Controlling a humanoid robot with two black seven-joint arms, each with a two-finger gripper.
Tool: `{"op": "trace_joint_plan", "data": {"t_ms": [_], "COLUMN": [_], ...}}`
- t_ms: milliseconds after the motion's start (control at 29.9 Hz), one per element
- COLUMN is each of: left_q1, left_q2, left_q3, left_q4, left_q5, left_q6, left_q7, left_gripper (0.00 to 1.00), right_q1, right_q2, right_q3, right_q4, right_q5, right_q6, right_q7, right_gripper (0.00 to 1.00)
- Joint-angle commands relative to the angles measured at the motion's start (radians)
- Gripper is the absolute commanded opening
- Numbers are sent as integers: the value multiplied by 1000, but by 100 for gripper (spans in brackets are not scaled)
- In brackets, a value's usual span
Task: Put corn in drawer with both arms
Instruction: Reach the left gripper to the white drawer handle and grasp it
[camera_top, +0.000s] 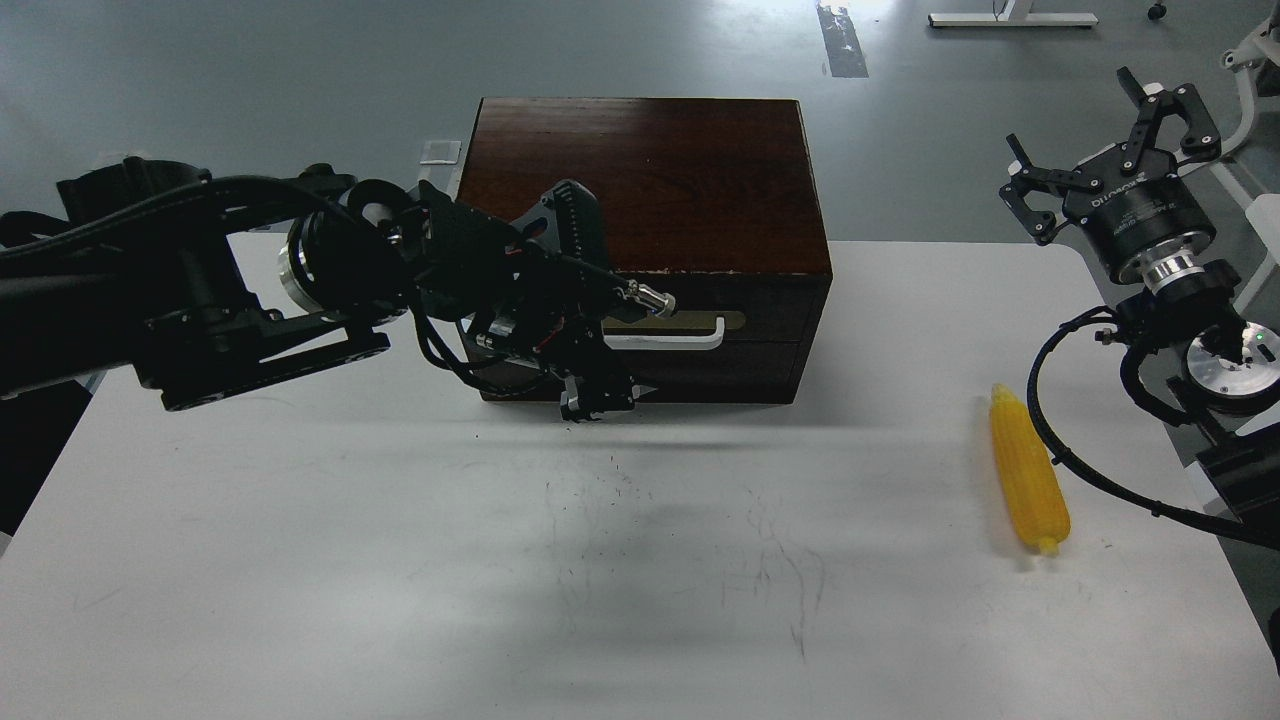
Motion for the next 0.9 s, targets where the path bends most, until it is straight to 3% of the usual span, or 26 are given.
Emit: {"op": "trace_joint_plan", "data": {"t_ms": [0,868], "left_q1": [1,-16], "left_q2": [-6,-28], "left_q3": [29,46], "left_q4": [3,38], "left_q5": [0,0], "left_q6": [0,0], "left_q7": [0,-3], "left_gripper": [68,69], "right_q1": [9,13], "right_q2": [0,0], "right_q3": [-1,-1], "right_q4": [2,0], "right_q5": [0,0], "right_q6": [0,0], "right_q7": [0,2], "right_gripper": [100,100]}}
